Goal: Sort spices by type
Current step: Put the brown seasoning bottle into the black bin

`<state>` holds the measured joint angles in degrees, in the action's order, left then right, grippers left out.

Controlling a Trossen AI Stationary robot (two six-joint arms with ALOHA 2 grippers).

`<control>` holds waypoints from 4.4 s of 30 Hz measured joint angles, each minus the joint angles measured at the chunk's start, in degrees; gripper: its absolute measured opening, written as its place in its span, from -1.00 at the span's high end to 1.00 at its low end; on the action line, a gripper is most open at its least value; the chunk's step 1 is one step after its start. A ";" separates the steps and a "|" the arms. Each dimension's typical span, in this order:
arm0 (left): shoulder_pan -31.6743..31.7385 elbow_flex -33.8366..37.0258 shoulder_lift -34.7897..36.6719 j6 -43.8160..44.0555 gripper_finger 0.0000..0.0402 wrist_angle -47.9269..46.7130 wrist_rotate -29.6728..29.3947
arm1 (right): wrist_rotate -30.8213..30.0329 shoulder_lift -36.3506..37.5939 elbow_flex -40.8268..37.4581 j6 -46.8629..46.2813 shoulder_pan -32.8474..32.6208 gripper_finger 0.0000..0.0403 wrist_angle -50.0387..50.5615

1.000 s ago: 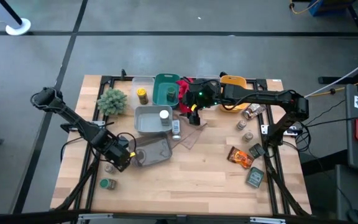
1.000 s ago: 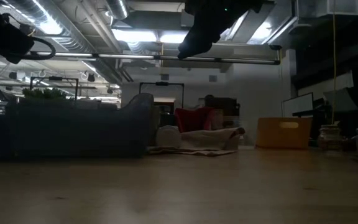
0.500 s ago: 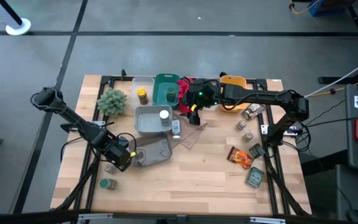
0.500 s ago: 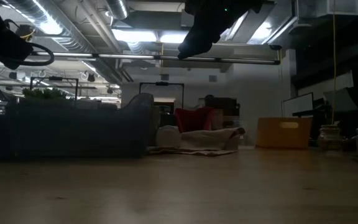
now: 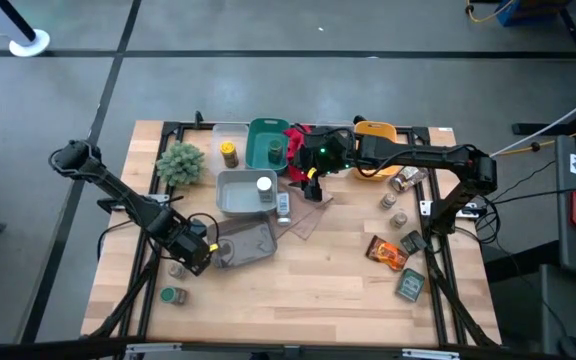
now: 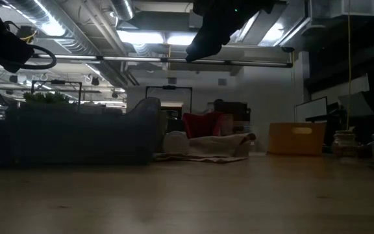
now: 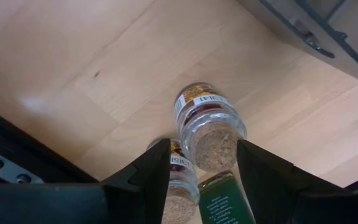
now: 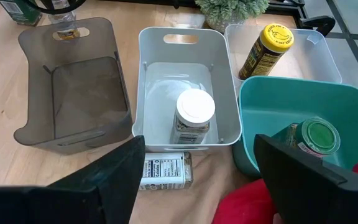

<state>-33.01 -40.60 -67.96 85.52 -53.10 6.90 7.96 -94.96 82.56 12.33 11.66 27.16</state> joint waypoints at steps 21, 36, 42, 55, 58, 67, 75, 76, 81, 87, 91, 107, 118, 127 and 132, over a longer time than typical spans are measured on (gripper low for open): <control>1.46 0.07 0.00 -3.04 0.16 -0.08 2.97 | 0.01 0.00 0.00 0.01 -0.07 -0.49 -0.02; 2.05 0.07 0.00 -0.62 0.16 0.03 6.22 | -0.01 0.00 0.00 0.01 -0.07 -0.49 -0.02; 2.05 0.07 0.00 -0.94 0.16 0.09 6.27 | -0.01 0.00 0.00 0.01 -0.04 -0.49 -0.02; 2.05 0.07 0.00 -0.55 0.16 1.89 5.51 | 0.01 0.00 0.00 0.01 -0.04 -0.49 0.00; 2.05 0.07 0.00 0.65 0.16 1.78 4.05 | 0.01 -0.01 0.00 0.01 -0.04 -0.49 0.00; 2.05 0.83 0.00 1.99 0.16 3.23 3.78 | 0.01 -0.01 0.00 -0.01 0.02 -0.49 0.03; 2.05 3.47 0.04 2.64 0.16 6.56 3.92 | 0.01 0.00 -0.02 0.01 0.00 -0.49 0.02; 2.05 3.52 0.04 2.62 0.16 6.57 3.93 | 0.01 -0.02 -0.02 0.00 0.00 -0.49 0.06; 2.05 3.52 0.04 2.25 0.16 6.47 3.95 | 0.01 -0.02 -0.02 0.01 0.00 -0.49 0.04; 2.05 3.52 0.07 2.88 0.27 6.28 3.95 | 0.01 -0.02 -0.02 0.00 0.00 -0.49 0.02; 2.05 3.50 0.09 3.75 0.38 6.21 3.93 | 0.01 -0.02 -0.02 -0.01 0.00 -0.49 0.02; 2.05 3.50 0.07 4.73 0.37 6.21 3.89 | 0.01 -0.02 -0.02 0.01 -0.07 -0.49 0.00; 3.32 3.65 2.33 4.88 0.36 5.86 2.65 | 0.01 -0.02 -0.02 0.00 -0.07 -0.49 -0.04; 5.05 3.67 5.09 4.37 0.36 5.60 2.34 | 0.01 -0.02 -0.02 0.00 -0.07 -0.49 -0.02; 5.05 3.67 5.06 3.28 0.36 5.64 2.48 | 0.01 -0.02 -0.02 0.01 -0.04 -0.49 -0.02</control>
<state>-27.97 -36.93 -62.91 88.79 -47.46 9.38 7.97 -94.98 82.54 12.33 11.62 27.14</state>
